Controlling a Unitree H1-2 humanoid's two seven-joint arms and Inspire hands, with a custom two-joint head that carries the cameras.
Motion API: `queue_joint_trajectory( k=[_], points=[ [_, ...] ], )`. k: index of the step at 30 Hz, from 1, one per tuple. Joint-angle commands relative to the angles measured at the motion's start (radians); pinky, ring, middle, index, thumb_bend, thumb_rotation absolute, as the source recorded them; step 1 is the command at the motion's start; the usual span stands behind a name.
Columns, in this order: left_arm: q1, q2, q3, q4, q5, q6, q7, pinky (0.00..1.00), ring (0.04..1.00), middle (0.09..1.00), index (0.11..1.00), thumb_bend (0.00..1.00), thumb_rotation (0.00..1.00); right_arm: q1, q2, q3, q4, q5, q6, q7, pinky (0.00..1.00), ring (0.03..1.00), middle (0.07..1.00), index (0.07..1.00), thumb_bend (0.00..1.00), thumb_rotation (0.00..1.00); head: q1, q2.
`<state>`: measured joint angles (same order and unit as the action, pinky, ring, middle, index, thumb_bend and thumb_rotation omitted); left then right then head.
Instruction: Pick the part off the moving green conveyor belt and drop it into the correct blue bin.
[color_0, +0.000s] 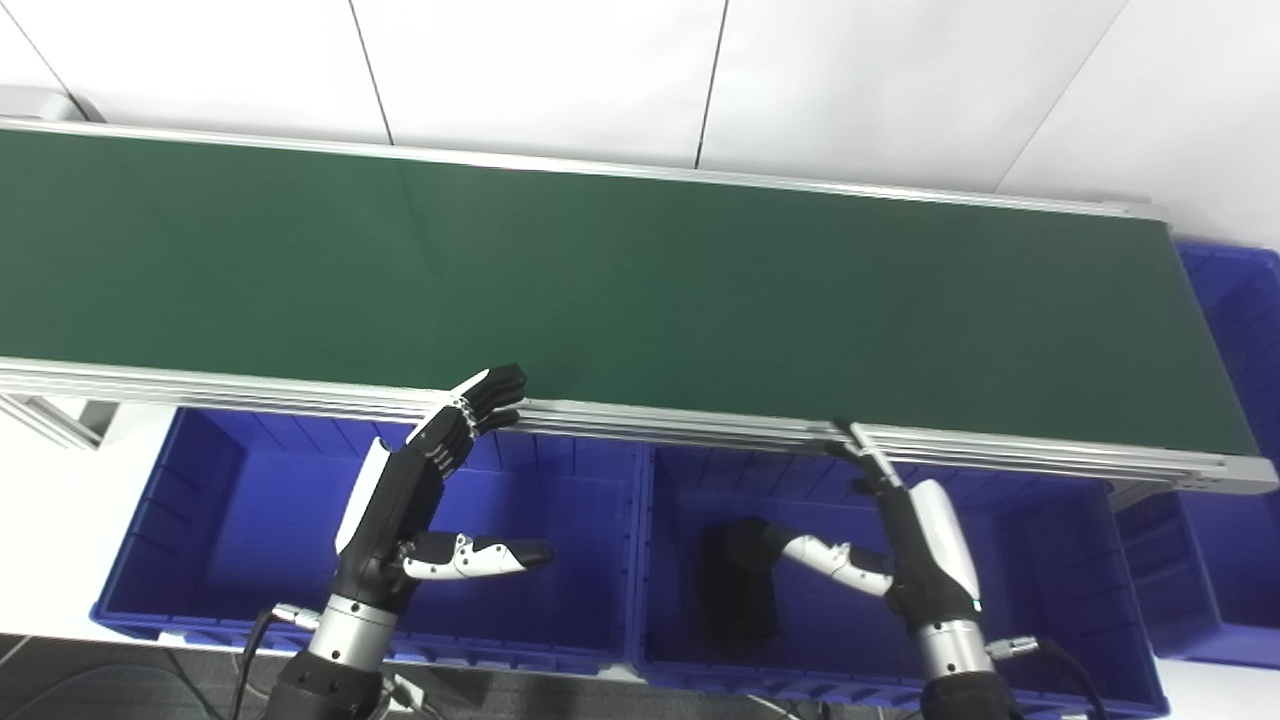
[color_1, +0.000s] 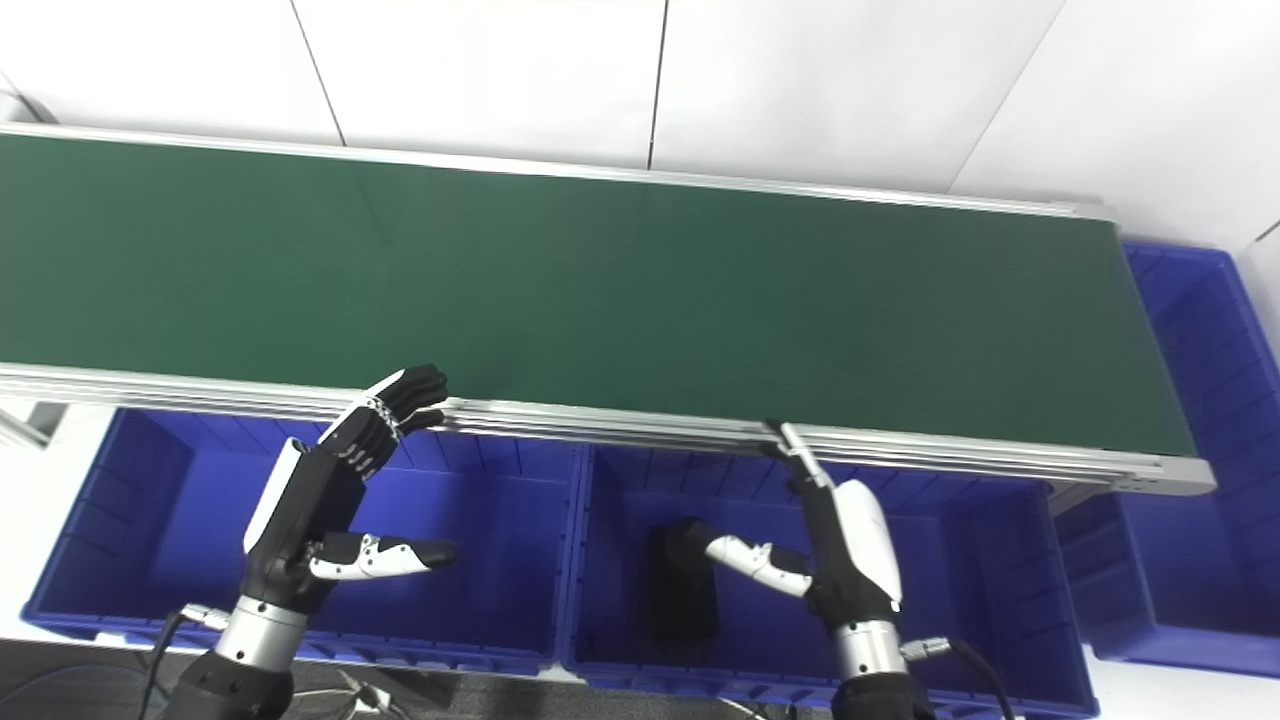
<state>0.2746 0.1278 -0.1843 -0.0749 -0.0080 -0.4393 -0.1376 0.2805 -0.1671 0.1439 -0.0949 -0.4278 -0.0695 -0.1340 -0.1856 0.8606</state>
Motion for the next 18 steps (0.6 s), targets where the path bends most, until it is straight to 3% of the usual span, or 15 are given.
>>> queue_joint_trajectory(
  k=[1,6,10,18],
  points=[
    [0.001,-0.003,0.002,-0.019,0.001,-0.029,-0.008,0.81,0.854,0.86,0.849,0.84,0.26,0.003,0.015,-0.015,-0.032,0.068,-0.109,-0.018,0.78,0.877,0.937,0.939,0.71,0.58,0.007,-0.007],
    [0.001,-0.005,0.001,-0.017,0.016,-0.03,-0.003,0.81,0.854,0.862,0.851,0.84,0.27,0.005,0.023,-0.015,-0.009,0.16,-0.217,0.008,0.84,0.893,0.923,0.933,0.77,0.66,0.019,-0.016],
    [0.003,-0.009,0.003,-0.014,0.006,-0.03,-0.003,0.8,0.843,0.854,0.845,0.85,0.26,0.016,0.028,-0.006,0.005,0.208,-0.319,0.019,0.82,0.872,0.908,0.927,0.8,0.67,0.029,-0.022],
    [0.005,-0.009,0.006,-0.015,-0.002,-0.031,-0.008,0.8,0.842,0.855,0.85,0.85,0.26,0.043,0.048,0.006,-0.002,0.249,-0.381,0.05,0.8,0.85,0.899,0.942,0.9,0.66,0.037,-0.025]
  ],
)
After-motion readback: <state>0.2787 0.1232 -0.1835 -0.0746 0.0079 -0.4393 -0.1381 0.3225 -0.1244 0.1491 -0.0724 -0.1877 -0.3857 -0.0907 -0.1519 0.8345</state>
